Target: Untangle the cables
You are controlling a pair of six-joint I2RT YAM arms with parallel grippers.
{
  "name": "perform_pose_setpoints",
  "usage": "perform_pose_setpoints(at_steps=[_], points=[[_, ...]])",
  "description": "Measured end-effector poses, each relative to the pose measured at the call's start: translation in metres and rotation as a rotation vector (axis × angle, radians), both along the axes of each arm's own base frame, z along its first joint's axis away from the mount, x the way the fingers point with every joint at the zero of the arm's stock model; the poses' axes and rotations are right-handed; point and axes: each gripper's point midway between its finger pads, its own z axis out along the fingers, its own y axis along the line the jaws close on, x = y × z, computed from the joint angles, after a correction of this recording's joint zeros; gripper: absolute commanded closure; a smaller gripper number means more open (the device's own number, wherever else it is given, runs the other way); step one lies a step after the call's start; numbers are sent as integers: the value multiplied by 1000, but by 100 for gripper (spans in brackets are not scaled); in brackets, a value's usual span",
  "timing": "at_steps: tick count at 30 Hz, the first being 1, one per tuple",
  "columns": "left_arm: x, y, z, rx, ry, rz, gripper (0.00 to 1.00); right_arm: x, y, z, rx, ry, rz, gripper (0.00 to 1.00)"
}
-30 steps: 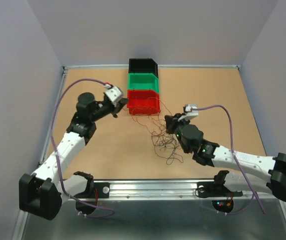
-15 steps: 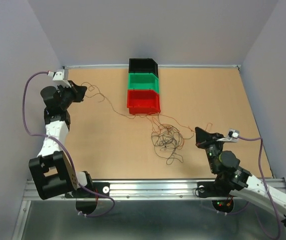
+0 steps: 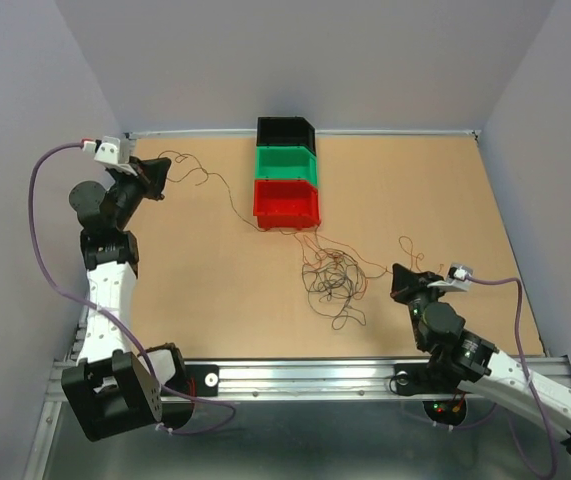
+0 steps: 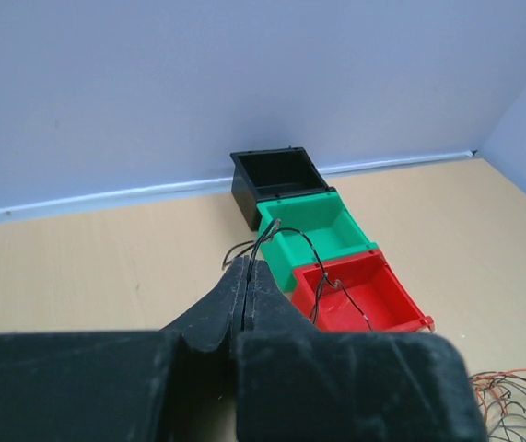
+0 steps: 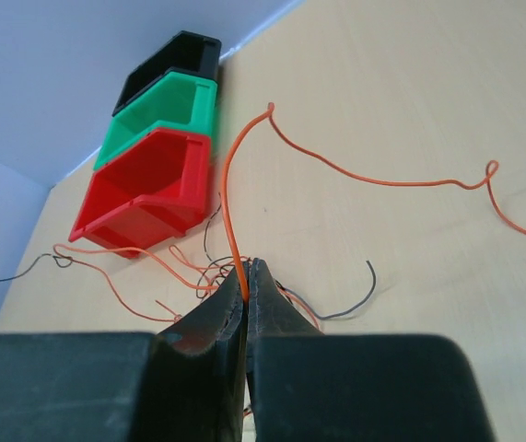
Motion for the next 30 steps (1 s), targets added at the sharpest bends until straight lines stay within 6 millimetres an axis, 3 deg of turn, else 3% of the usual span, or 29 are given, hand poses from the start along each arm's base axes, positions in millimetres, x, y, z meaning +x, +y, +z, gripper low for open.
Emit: perform_pose_setpoints(at_steps=[5, 7, 9, 12, 15, 17, 20, 23, 26, 30], points=[[-16, -5, 23, 33, -55, -8, 100, 1, -3, -6, -22, 19, -21, 96], [-22, -13, 47, 54, -96, -53, 100, 1, -3, -8, -31, 25, -22, 97], [-29, -22, 87, 81, -154, -100, 100, 1, -2, -11, -43, 34, -22, 99], [-30, -17, 153, 92, -229, -52, 100, 2, -2, -14, -44, 43, -27, 99], [-33, 11, 226, 47, -315, 130, 100, 2, -4, -12, -10, 35, -37, 99], [-39, 29, 250, 7, -342, 233, 100, 1, -5, -10, 19, 21, -40, 100], [-42, 50, 254, -61, -328, 350, 100, 0, -7, -9, 42, 7, -40, 100], [-36, 52, 243, -85, -301, 347, 100, -1, -7, -5, 61, -8, -36, 99], [-23, 29, 218, -81, -248, 212, 100, -1, -5, -6, 51, -5, -21, 99], [-6, -24, 188, -57, -178, -7, 100, -1, 0, -14, 8, 21, -2, 99]])
